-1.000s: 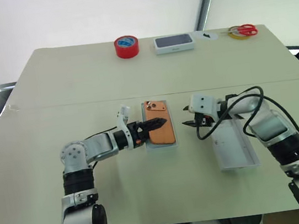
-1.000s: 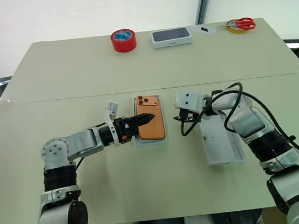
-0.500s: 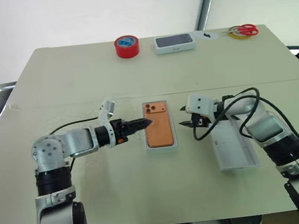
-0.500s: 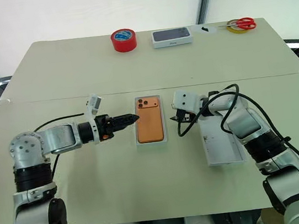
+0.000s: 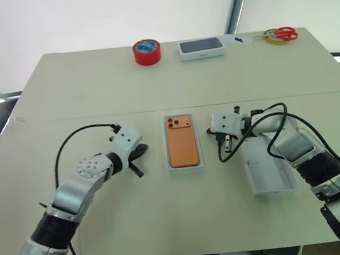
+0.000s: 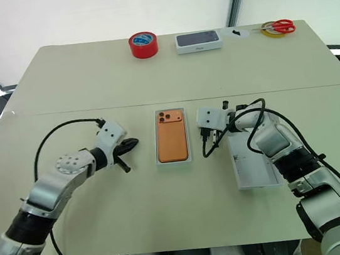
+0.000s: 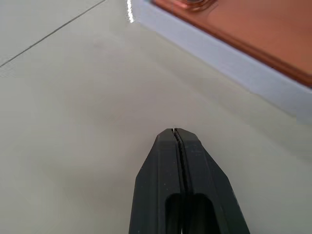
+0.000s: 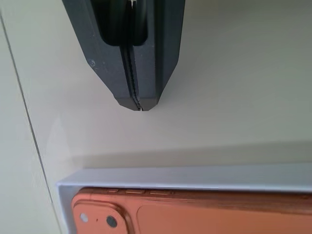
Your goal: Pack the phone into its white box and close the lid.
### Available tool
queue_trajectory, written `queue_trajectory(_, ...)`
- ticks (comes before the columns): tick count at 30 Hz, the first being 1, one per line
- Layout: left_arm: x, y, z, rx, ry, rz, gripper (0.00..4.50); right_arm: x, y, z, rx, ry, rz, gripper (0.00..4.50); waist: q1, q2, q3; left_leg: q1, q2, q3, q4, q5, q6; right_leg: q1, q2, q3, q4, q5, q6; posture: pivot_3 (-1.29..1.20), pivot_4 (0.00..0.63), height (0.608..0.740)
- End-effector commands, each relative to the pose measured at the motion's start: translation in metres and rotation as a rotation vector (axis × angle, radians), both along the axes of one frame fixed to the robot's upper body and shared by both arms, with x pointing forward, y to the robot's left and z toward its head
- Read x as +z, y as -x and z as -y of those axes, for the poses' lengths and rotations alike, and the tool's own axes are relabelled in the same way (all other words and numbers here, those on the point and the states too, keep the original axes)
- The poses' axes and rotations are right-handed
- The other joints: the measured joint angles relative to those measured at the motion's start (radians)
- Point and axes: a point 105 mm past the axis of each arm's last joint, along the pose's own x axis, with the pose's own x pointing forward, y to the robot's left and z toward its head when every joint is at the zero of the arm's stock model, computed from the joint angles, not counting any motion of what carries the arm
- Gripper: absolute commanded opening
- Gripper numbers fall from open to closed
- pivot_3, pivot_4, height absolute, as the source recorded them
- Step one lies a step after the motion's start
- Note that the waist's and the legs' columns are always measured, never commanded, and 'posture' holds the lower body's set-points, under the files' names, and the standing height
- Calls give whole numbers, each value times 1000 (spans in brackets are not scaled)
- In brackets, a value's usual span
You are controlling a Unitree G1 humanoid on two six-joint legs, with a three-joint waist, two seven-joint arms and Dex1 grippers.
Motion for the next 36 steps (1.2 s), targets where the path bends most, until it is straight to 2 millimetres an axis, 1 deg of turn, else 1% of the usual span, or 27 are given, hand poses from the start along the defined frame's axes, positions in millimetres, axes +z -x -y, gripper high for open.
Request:
queue_trajectory(1, -8, 4, 28, -87, 63, -89, 65, 4, 10, -12, 87, -16, -20, 0, 4, 0, 0, 0, 0, 0, 0, 0, 0, 0, 0, 0, 0, 0, 0, 0, 150, 740)
queue_trajectory(4, -8, 13, 51, -201, 101, -154, 65, 13, 37, -23, 190, -121, -109, 0, 9, 0, 0, 0, 0, 0, 2, -2, 4, 0, 0, 0, 1, 0, 0, 0, 150, 740)
queue_trajectory(7, 2, 15, 76, -286, 160, -186, 65, 17, 52, -19, 209, -148, -174, 0, 11, 1, 0, -2, 0, 0, 3, -2, 4, 0, 0, 0, 1, 0, 0, 0, 150, 740)
queue_trajectory(8, 6, 15, 87, -324, 168, -176, 65, 16, 55, -13, 199, -133, -183, 0, 12, 1, 0, -2, 0, 0, 6, -4, 7, 1, 0, -1, 1, 0, 0, 0, 150, 740)
queue_trajectory(11, 11, 17, 107, -398, 176, -180, 65, 14, 61, 3, 167, -83, -194, 0, 11, 0, 0, -2, 0, -1, 10, -7, 13, 3, 0, -1, 1, 1, 1, 0, 150, 740)
queue_trajectory(13, 12, 27, 125, -480, 185, -202, 65, 12, 63, 19, 126, -48, -194, 0, 11, 0, 0, -2, -1, -1, 10, -8, 14, 3, -1, -1, 1, 1, 1, 0, 150, 740)
queue_trajectory(18, 5, 41, 147, -577, 165, -224, 65, 9, 71, 42, 68, 7, -201, 0, 11, 1, 0, -2, -1, -1, 10, -8, 14, 3, -1, -1, 1, 1, 1, 0, 150, 740)
queue_trajectory(21, 1, 45, 153, -607, 144, -223, 65, 11, 74, 49, 49, 13, -195, 0, 11, 1, 0, -2, -1, -1, 11, -8, 14, 4, -1, -1, 1, 1, 1, 0, 150, 740)
queue_trajectory(22, -1, 44, 154, -611, 123, -207, 65, 12, 74, 55, 33, 24, -192, 0, 10, 1, 0, -2, -1, -1, 11, -8, 14, 4, -1, -1, 0, 1, 1, 0, 150, 740)
queue_trajectory(25, -13, 43, 151, -639, 28, -178, 65, 14, 76, 67, -3, 38, -196, 0, 11, 1, 0, -2, 0, -2, 11, -8, 14, 4, -1, -1, 0, 1, 1, 0, 150, 740)
queue_trajectory(27, -13, 34, 151, -597, 32, -160, 65, 12, 80, 70, -1, 54, -205, 0, 13, 1, 0, -2, 0, -2, 11, -8, 14, 4, -1, -1, 0, 1, 1, 0, 150, 740)
queue_trajectory(29, -12, 30, 151, -585, 40, -154, 65, 10, 84, 73, -1, 63, -213, 0, 13, 1, 0, -2, -1, -2, 11, -8, 14, 4, -1, -1, 0, 1, 1, 0, 150, 740)
queue_trajectory(33, -10, 32, 152, -601, 60, -161, 65, 7, 87, 80, -12, 88, -222, 0, 11, 1, 0, -2, -1, -2, 11, -8, 14, 5, -1, -2, 0, 1, 1, 0, 150, 740)
queue_trajectory(36, -15, 34, 149, -600, 43, -170, 65, 7, 84, 82, -28, 94, -215, 0, 10, 1, 0, -2, 0, -2, 11, -8, 14, 5, -1, -2, 0, 1, 1, 0, 150, 740)
